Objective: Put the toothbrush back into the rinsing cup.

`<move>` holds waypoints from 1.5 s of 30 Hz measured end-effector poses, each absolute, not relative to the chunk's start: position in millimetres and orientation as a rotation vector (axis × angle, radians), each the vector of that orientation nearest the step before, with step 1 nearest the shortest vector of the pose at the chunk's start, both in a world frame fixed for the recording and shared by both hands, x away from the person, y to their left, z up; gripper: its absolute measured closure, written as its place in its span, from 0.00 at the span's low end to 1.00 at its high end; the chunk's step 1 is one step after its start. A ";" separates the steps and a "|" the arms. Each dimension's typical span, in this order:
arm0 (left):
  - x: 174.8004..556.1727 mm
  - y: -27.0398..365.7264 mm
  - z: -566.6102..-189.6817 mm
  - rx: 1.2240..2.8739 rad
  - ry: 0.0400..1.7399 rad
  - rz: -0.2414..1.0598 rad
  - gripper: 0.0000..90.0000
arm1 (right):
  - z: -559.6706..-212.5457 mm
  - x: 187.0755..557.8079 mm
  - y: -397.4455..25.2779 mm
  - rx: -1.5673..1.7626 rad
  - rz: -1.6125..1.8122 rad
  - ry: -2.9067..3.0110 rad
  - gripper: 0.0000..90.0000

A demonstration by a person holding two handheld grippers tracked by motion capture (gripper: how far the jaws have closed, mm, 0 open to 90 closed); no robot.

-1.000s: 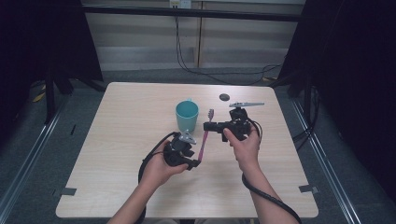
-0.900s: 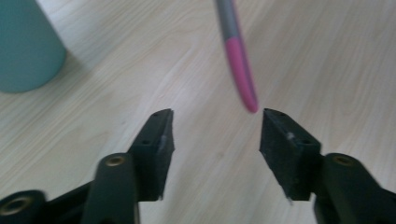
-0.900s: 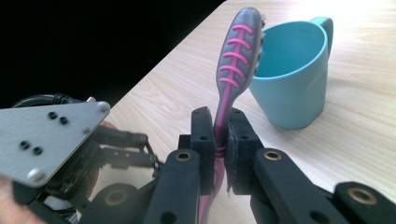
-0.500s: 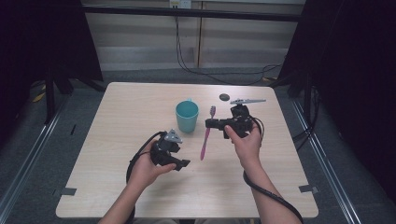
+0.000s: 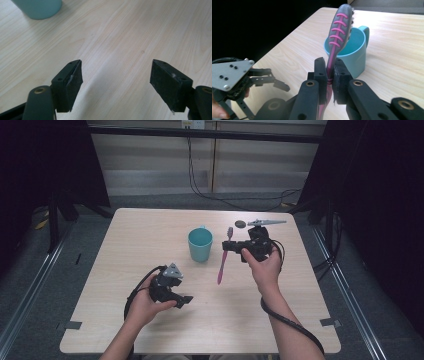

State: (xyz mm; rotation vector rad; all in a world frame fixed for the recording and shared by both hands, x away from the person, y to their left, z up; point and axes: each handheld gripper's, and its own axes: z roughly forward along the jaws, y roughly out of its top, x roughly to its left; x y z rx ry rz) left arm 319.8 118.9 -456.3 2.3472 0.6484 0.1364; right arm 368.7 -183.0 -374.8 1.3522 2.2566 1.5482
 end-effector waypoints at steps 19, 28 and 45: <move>313.1 144.5 -462.7 2.303 0.716 0.134 0.21 | -355.3 389.1 -180.0 1.285 1.504 2.168 0.93; 311.7 154.8 -467.5 2.286 0.738 0.142 0.21 | -341.1 405.4 -177.8 1.266 1.485 2.120 0.93; 311.9 159.8 -477.8 2.280 0.751 0.129 0.21 | -328.6 423.8 -172.3 1.254 1.495 2.035 0.93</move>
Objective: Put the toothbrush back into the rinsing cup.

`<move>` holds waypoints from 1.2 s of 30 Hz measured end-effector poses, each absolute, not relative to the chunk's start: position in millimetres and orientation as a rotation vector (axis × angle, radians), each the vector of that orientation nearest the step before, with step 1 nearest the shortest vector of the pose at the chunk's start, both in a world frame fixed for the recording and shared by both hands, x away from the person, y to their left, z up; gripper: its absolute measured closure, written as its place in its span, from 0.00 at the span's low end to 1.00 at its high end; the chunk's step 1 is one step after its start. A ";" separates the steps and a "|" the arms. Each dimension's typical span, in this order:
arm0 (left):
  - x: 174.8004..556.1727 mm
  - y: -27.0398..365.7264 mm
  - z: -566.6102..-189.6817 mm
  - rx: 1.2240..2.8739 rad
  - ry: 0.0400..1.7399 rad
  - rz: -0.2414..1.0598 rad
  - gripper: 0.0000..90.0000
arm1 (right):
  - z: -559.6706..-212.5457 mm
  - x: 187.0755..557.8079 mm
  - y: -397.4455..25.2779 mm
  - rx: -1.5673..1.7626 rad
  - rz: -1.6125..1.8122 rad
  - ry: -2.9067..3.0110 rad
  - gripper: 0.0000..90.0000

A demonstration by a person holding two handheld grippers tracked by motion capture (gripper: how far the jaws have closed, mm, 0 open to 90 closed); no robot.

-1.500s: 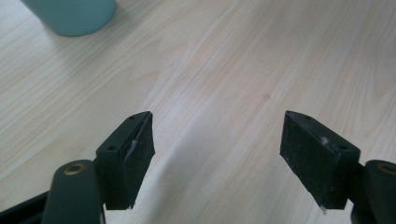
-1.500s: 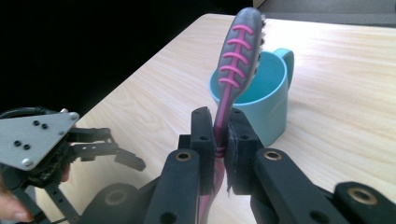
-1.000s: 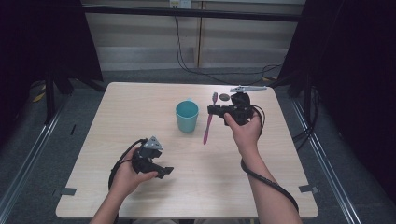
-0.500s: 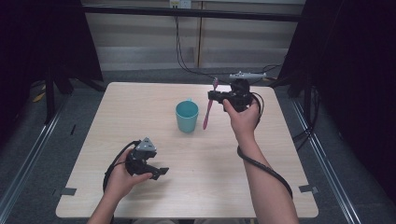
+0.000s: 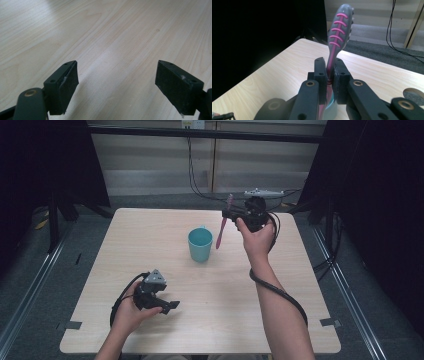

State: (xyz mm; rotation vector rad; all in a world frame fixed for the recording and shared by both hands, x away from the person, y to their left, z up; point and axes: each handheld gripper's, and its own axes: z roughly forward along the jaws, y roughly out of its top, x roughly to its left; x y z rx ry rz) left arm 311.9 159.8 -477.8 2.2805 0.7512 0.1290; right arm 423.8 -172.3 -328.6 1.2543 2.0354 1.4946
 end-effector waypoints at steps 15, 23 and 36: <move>311.5 169.8 -485.8 2.252 0.750 0.114 0.21 | -328.9 443.9 -158.5 1.266 1.499 1.986 0.93; 310.5 174.7 -492.3 2.260 0.758 0.130 0.21 | -327.2 450.9 -155.1 1.271 1.501 1.968 0.93; 304.9 173.2 -503.6 2.297 0.675 0.209 0.17 | -336.0 461.7 -142.0 1.268 1.498 1.976 0.93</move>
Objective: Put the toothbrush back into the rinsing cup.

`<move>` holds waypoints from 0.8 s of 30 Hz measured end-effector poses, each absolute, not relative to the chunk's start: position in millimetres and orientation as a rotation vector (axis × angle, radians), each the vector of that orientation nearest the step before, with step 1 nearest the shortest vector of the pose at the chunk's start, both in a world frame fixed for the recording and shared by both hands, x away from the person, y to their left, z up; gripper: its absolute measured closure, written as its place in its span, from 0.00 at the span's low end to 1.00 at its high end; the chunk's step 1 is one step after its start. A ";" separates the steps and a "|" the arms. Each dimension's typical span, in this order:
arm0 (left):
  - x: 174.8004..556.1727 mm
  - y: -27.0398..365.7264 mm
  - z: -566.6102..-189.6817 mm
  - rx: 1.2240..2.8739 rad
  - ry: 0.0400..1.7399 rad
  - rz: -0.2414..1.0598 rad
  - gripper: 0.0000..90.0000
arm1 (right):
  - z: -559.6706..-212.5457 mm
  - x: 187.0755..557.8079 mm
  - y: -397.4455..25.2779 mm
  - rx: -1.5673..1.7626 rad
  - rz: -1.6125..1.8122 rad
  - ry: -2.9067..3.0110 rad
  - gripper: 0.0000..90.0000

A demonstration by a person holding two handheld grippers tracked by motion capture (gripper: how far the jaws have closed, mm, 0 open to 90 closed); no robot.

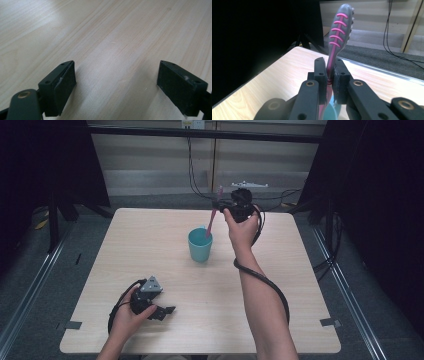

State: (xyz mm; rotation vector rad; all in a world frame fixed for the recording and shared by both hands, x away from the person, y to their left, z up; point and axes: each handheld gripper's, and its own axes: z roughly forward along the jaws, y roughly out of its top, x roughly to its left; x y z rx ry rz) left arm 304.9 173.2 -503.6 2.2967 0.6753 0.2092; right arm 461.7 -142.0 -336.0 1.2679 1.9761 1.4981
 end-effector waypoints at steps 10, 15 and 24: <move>300.4 175.5 -509.3 2.250 0.652 0.244 0.13 | -379.0 461.9 -116.3 1.272 1.453 2.034 0.93; 299.4 176.2 -508.8 2.261 0.647 0.247 0.13 | -401.6 461.0 -112.0 1.322 1.422 2.049 0.92; 298.9 176.2 -509.1 2.254 0.645 0.248 0.13 | -412.8 451.3 -119.2 1.346 1.363 2.071 0.65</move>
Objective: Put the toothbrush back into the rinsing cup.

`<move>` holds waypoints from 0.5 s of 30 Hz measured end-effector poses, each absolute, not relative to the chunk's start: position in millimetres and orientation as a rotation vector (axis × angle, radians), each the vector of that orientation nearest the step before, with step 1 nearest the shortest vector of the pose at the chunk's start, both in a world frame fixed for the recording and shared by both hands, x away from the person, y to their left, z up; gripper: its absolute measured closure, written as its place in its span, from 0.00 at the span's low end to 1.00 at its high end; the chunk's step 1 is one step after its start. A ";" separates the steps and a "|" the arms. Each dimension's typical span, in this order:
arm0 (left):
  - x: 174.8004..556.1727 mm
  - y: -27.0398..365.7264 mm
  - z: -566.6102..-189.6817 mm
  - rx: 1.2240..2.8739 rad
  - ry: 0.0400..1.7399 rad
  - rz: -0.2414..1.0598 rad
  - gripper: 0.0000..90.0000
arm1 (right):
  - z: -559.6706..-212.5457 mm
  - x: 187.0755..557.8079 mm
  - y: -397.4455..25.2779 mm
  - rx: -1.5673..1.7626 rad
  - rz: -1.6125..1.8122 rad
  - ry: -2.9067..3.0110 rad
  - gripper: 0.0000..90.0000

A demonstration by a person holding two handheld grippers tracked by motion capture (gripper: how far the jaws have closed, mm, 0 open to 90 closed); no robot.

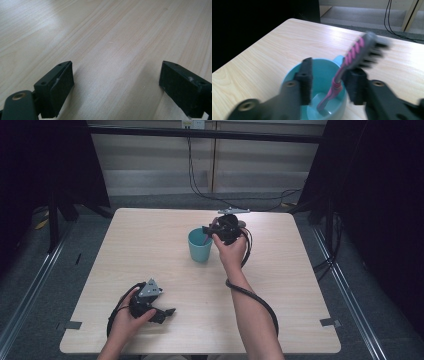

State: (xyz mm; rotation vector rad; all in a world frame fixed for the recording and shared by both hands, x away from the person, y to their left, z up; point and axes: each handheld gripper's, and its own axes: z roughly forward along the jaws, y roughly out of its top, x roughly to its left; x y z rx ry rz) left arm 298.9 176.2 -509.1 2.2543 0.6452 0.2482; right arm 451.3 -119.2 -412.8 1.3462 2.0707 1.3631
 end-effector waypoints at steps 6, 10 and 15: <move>299.0 176.3 -509.0 2.255 0.644 0.242 0.13 | -409.3 440.9 -134.3 1.359 1.356 2.090 0.39; 298.7 176.0 -509.3 2.252 0.649 0.241 0.13 | -407.3 427.1 -145.4 1.312 1.340 2.108 0.33; 299.0 176.5 -508.8 2.263 0.642 0.236 0.13 | -411.7 405.8 -156.4 1.243 1.306 2.175 0.30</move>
